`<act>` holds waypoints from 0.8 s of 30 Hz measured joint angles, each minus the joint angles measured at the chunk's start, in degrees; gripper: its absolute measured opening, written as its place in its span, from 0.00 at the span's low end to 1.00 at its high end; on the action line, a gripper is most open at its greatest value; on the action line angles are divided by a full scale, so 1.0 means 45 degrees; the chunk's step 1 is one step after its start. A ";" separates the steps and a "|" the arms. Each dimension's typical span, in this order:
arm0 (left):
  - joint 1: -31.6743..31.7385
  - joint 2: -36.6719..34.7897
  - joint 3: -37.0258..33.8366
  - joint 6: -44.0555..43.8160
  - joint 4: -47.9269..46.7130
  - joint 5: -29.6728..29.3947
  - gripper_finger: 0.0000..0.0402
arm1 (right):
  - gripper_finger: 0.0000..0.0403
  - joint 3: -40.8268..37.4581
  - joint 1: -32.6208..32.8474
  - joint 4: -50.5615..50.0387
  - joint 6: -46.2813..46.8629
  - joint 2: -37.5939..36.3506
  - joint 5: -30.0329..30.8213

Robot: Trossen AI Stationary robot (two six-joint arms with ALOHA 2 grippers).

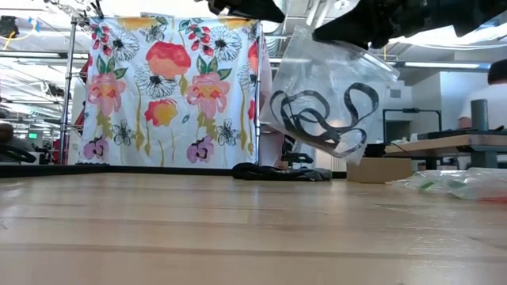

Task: Sort rubber bands
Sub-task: Close the transparent zip bag containing the black rubber bands

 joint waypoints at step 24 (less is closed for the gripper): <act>0.0298 0.0116 0.0005 -0.0078 -0.0033 0.1638 0.45 | 0.08 0.0000 -0.0003 0.0068 0.0010 0.0001 -0.0005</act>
